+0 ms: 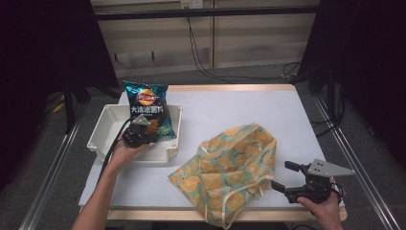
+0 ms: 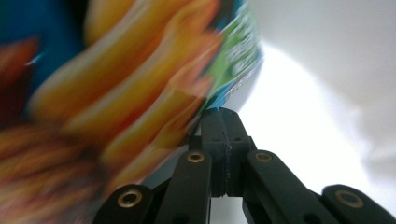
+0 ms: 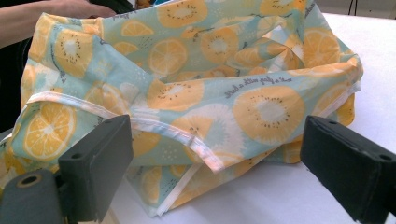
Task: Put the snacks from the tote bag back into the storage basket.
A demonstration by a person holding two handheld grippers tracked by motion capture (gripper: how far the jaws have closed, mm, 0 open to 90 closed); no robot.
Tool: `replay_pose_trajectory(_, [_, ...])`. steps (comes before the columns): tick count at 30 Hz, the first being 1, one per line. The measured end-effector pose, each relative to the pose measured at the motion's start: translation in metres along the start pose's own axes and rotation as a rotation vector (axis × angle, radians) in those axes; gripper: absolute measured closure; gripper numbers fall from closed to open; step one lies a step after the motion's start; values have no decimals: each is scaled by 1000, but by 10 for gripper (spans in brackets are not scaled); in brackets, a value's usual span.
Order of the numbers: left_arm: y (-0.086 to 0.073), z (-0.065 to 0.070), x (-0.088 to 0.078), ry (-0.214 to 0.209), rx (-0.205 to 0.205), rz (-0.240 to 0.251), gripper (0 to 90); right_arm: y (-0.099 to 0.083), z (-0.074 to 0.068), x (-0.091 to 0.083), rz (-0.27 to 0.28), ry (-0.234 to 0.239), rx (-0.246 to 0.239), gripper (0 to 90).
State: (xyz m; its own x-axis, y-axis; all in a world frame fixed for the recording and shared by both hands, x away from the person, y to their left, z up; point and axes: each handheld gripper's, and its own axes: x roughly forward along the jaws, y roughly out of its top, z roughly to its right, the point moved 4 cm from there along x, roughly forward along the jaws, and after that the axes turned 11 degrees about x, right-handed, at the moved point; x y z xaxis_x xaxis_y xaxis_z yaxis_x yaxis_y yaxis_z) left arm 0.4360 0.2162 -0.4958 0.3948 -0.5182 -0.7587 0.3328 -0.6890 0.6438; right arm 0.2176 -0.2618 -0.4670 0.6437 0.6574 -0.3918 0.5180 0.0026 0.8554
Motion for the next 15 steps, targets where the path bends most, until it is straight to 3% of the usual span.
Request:
replay_pose_trajectory(9, [-13,-16,-5,20,-68,-8,896,0,-1,3,-5,4,-3,93])
replay_pose_trajectory(12, [-16,-21,-7,39,-62,-17,886,0,0,2,-2,1,-5,93])
replay_pose_trajectory(15, [-18,-24,-8,42,-98,-16,856,0,0,2,-1,1,-5,93])
